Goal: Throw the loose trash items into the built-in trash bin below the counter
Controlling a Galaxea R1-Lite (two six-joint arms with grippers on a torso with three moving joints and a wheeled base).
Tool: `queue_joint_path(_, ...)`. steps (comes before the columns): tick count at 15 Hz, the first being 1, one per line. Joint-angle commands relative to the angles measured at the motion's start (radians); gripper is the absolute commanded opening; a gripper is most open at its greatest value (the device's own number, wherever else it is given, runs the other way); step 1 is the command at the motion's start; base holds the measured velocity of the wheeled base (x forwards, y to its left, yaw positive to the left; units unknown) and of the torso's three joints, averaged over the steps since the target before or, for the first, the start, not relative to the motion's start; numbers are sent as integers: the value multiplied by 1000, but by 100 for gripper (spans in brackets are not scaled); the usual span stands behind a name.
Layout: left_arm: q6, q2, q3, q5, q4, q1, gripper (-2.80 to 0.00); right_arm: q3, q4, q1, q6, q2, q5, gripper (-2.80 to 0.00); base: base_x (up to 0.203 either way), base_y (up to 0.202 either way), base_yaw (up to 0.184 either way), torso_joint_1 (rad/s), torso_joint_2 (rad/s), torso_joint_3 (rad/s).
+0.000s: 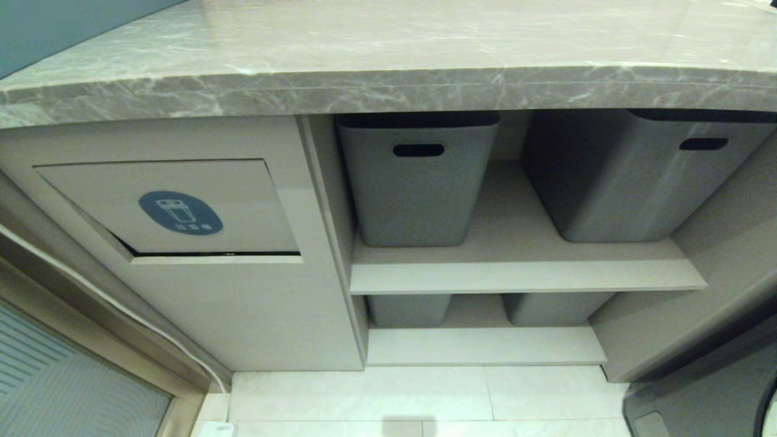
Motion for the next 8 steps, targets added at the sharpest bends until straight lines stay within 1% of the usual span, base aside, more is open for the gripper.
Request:
queue_joint_path(1,1,-49,12,21,-7,-1,-280,0,0,0,3,0,-2,-280,0,0,0,0,0,0)
queue_joint_path(3,11,-50,39,51,-35,-1,-280,0,0,0,10,0,-3,-280,0,0,0,0,0,0)
queue_joint_path(4,12,-49,39,49,-14,-1,-280,0,0,0,11,0,-3,-280,0,0,0,0,0,0)
queue_joint_path(8,18,-51,39,48,-14,-1,-280,0,-1,0,10,0,-3,-280,0,0,0,0,0,0)
